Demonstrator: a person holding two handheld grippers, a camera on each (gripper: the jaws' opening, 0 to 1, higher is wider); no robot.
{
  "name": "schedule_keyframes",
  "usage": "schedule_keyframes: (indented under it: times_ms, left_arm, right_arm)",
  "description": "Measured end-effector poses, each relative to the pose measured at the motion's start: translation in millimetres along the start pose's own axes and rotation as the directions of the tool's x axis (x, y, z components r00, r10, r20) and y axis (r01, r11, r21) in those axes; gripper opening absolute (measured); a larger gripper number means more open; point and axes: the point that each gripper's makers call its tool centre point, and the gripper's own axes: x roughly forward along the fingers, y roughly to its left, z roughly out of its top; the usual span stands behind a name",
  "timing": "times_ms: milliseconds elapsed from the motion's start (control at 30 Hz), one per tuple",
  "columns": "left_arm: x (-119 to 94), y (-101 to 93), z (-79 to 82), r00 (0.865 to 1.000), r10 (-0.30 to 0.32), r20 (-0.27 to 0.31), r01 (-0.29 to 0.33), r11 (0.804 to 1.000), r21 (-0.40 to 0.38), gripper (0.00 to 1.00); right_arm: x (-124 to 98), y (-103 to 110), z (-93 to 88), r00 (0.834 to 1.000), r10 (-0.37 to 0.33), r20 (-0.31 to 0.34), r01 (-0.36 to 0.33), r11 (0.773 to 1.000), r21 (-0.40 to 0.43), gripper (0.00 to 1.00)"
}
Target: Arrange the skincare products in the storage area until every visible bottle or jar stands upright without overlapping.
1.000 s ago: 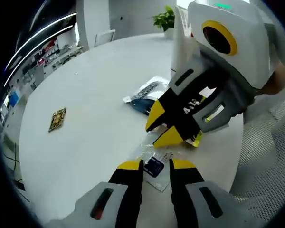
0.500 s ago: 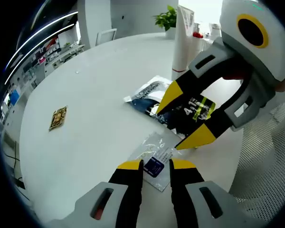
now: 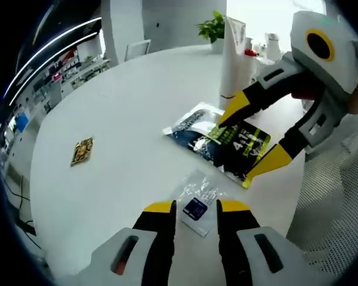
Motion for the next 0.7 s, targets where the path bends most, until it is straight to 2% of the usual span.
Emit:
schedule_keyframes:
  times_ms: [67,167,367,567,700]
  left_arm:
    - [-4.4,0.7,1.0,1.000,0.011,0.003,-0.011,1.000,0.004,0.30]
    - [-11.0,4.1,1.6,0.999,0.034,0.009,-0.033,0.999,-0.001,0.35]
    - [-24.7,9.6,2.7,0.997,0.068,0.026,-0.067,0.997,-0.040,0.44]
    - [-37.8,13.0,-3.9,0.995,0.098,0.031,-0.095,0.991,-0.094,0.50]
    - [-48.0,10.7,-7.5,0.993,0.113,0.042,-0.107,0.987,-0.121,0.58]
  right_arm:
    - [-4.7,1.5,0.5,1.000,-0.005,0.008,0.005,1.000,0.019,0.44]
    - [-11.0,7.6,2.1,1.000,0.011,0.028,-0.014,0.995,0.094,0.50]
    - [-27.3,15.0,5.4,0.999,0.011,0.043,-0.018,0.988,0.154,0.61]
    - [-45.6,17.8,4.5,0.998,-0.008,0.063,-0.006,0.974,0.226,0.70]
    - [-61.5,16.5,1.1,0.997,-0.038,0.072,0.017,0.964,0.266,0.75]
